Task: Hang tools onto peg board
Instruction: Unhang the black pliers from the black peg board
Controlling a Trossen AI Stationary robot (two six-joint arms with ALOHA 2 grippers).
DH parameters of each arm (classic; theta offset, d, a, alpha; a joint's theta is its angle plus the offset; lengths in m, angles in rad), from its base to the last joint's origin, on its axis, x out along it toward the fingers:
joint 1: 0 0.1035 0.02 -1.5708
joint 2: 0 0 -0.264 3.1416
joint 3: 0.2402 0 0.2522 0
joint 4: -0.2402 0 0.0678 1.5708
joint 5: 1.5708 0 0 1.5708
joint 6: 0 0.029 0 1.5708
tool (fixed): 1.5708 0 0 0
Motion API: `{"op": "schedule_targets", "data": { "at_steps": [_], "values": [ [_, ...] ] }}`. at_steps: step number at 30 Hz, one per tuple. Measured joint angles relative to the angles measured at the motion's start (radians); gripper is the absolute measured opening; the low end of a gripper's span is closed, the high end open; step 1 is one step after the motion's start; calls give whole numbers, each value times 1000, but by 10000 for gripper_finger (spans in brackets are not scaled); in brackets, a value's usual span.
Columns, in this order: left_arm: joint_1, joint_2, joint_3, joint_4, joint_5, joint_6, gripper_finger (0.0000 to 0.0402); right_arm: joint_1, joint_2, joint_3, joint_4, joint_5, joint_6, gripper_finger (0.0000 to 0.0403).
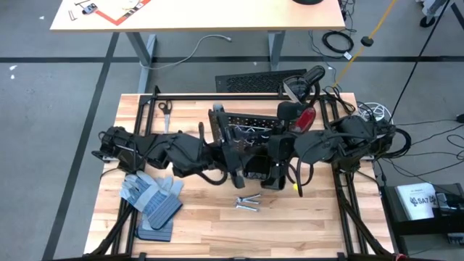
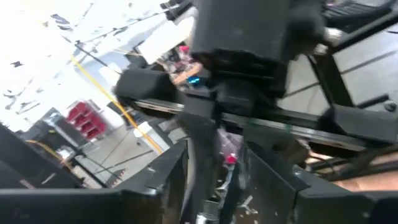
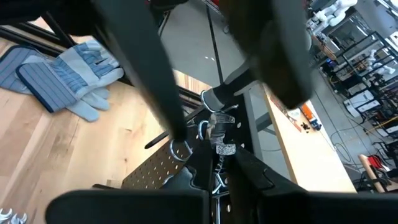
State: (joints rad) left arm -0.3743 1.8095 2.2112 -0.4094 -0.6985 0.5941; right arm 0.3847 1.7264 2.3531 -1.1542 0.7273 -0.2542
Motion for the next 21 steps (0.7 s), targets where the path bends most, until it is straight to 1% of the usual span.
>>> {"op": "schedule_targets", "data": {
  "at_steps": [5, 11, 13, 18, 21],
  "values": [
    [-33, 0, 0, 61, -94, 98, 173, 0, 0, 0, 5, 3, 5, 16],
    [-75, 1, 0, 113, -178, 180, 175, 1, 0, 0, 22, 7, 20, 16],
    [-89, 2, -1, 115, -234, 212, 175, 1, -1, 0, 23, 8, 34, 16],
    [-119, 2, -1, 102, -425, 252, 175, 1, -2, 2, 23, 8, 56, 16],
    [-134, 3, -1, 81, -504, 252, 175, 1, -3, 2, 23, 8, 65, 16]
  ]
}}
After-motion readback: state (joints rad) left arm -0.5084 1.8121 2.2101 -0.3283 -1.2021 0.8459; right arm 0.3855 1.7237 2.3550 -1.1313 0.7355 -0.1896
